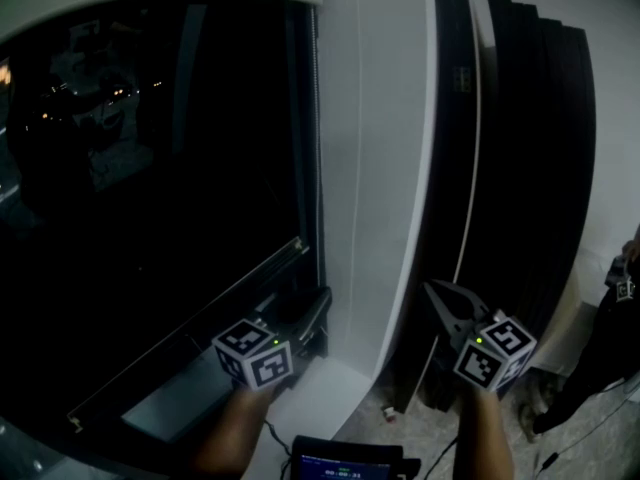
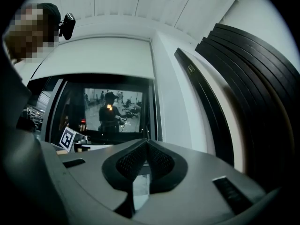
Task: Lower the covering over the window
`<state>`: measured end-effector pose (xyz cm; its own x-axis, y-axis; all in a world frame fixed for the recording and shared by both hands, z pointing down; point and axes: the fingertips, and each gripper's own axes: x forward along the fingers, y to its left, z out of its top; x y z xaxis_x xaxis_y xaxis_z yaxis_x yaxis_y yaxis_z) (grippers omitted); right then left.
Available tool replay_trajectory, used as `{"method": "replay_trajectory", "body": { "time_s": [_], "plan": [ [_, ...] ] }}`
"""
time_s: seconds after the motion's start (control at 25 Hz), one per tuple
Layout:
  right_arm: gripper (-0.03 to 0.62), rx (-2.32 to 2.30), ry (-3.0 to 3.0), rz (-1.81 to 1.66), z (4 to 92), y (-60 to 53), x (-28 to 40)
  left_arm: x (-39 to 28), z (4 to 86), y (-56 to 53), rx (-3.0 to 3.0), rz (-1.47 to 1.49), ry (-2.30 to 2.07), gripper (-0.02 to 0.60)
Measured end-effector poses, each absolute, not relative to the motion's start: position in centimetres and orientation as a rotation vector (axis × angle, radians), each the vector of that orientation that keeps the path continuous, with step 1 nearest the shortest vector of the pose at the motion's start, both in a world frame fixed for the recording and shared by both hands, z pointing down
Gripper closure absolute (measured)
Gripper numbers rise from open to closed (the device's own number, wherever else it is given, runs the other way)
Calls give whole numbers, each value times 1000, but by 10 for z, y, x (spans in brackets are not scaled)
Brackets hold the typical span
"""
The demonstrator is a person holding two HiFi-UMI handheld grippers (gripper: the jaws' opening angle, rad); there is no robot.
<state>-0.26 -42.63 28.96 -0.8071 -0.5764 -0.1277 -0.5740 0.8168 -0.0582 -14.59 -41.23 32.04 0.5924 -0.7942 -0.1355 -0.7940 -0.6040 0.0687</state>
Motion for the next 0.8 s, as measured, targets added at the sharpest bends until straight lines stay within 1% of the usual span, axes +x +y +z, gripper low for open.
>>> {"method": "replay_trajectory", "body": {
  "time_s": [0.8],
  "plan": [
    [586,-959,2833,-62,302,-428,2,-140,329,-415,2809,-223,-1423,586]
  ]
}}
